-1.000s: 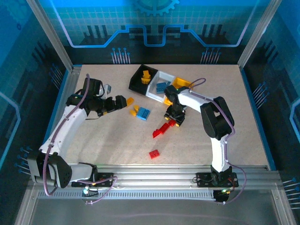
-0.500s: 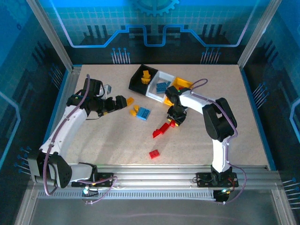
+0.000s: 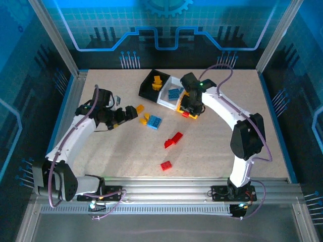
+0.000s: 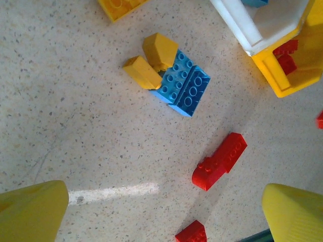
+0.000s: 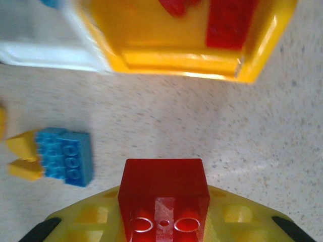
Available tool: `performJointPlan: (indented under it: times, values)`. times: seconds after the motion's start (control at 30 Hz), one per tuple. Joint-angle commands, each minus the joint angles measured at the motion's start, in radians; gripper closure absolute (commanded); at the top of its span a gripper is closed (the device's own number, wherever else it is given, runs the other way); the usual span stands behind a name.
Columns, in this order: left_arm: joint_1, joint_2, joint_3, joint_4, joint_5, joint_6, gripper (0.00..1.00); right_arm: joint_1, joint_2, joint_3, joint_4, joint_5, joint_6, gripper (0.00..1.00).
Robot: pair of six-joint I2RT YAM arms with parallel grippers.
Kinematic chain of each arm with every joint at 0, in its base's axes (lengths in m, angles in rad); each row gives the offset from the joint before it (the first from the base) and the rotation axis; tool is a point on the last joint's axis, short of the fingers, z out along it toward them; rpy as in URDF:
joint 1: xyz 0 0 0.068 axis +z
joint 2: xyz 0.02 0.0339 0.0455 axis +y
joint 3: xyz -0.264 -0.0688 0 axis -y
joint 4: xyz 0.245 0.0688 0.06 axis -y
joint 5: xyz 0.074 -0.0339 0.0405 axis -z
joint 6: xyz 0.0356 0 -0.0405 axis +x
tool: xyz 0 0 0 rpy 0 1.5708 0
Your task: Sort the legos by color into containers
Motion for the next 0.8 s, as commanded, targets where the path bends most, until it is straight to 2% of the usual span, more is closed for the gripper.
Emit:
performJointPlan:
  times: [0.0,0.17,0.43,0.6,0.67,0.77]
  values:
    - [0.013,0.004,-0.029,0.026,0.033,-0.042,0.01,-0.037,-0.011,0.131,-0.082,0.057,-0.112,0.74]
    - [0.002,0.005,-0.063,0.046,0.059,-0.078,0.01,-0.104,0.082,0.29,-0.113,0.048,-0.159,0.74]
    - [-0.16,0.045,-0.068,0.001,0.022,-0.03,0.01,-0.208,0.286,0.423,-0.127,-0.029,-0.172,0.73]
    - [-0.19,0.048,-0.087,-0.009,0.008,-0.019,0.01,-0.232,0.377,0.445,-0.119,-0.085,-0.168,0.71]
    - [-0.19,0.045,-0.09,-0.014,0.006,-0.018,0.01,-0.235,0.399,0.449,-0.121,-0.114,-0.164,0.66]
    - [-0.191,0.046,-0.084,-0.019,0.002,-0.012,0.01,-0.234,0.409,0.446,-0.119,-0.127,-0.162,0.52]
